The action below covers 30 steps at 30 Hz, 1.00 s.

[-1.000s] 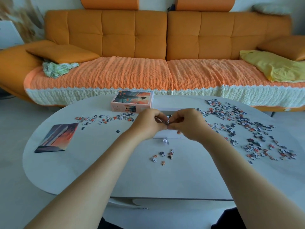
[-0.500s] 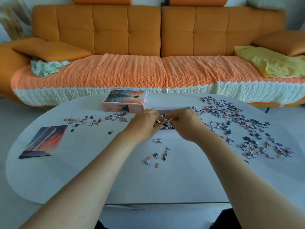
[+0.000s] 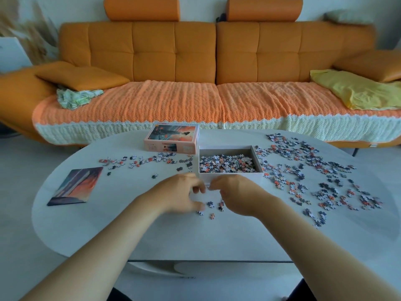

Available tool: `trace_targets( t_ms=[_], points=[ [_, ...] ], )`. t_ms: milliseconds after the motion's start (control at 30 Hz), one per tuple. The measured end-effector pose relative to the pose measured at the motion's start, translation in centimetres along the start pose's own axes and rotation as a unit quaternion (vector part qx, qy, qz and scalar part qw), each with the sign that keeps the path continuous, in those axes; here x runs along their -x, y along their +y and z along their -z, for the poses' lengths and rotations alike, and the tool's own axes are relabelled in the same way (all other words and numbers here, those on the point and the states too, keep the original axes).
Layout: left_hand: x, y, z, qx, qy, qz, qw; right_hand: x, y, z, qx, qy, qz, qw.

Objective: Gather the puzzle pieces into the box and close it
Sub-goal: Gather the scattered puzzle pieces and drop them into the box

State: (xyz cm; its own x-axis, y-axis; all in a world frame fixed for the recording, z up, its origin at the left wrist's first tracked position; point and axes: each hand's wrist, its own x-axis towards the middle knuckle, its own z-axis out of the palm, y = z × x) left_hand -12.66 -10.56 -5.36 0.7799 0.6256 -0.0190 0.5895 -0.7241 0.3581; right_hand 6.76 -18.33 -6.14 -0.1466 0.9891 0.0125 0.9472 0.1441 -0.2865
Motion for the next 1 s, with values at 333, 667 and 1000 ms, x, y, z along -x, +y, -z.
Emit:
trace_targets(
  t_ms=[333, 667, 1000],
  points=[
    [1.6, 1.3, -1.7, 0.049, 0.011, 0.017, 0.999, 1.9, 0.0, 0.1, -0.061, 0.025, 0.012, 0.998],
    [0.7, 3.2, -2.7, 0.046, -0.013, 0.004, 0.999, 2.3, -0.2, 0.4, -0.016, -0.052, -0.063, 0.997],
    [0.7, 3.4, -2.6, 0.037, -0.016, 0.027, 0.999, 1.9, -1.3, 0.7, -0.061, -0.053, -0.093, 0.992]
  ],
)
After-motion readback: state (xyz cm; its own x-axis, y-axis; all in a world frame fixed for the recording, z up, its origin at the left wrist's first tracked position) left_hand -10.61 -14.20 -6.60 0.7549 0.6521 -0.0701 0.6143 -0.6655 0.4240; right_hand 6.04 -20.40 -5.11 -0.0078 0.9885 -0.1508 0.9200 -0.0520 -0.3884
